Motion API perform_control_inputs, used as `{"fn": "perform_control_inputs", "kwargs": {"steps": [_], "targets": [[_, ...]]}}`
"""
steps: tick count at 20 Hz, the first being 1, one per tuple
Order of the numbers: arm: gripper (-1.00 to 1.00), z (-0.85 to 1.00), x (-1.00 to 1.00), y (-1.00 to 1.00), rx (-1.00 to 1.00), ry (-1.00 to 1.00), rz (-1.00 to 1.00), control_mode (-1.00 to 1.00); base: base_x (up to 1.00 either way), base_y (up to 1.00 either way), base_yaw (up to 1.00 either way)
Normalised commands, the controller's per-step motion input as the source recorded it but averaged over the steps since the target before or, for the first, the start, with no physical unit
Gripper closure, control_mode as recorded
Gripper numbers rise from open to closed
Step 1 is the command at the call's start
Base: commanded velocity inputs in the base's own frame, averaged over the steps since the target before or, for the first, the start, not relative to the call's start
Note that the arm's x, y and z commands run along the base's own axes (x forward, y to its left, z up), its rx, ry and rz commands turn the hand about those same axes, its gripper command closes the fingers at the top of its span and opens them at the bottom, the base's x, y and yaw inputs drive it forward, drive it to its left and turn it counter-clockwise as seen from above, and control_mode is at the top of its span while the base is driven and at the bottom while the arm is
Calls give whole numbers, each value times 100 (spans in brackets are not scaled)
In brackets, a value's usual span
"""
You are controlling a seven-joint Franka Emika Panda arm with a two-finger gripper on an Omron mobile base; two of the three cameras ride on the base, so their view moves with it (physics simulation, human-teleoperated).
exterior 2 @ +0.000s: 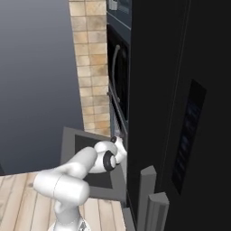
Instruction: Take the baked cake out of the oven and place it on the plate for cooling. Then close the oven door.
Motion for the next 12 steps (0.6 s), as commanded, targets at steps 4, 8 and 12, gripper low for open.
{"fn": "perform_control_inputs", "kwargs": {"steps": [4, 8, 12], "targets": [[100, -100, 27, 97, -10, 77, -11, -100, 0, 0, 0], [100, -100, 2, 100, -15, 77, -14, -100, 0, 0, 0], [100, -100, -7, 100, -18, 77, -17, -100, 0, 0, 0]]}}
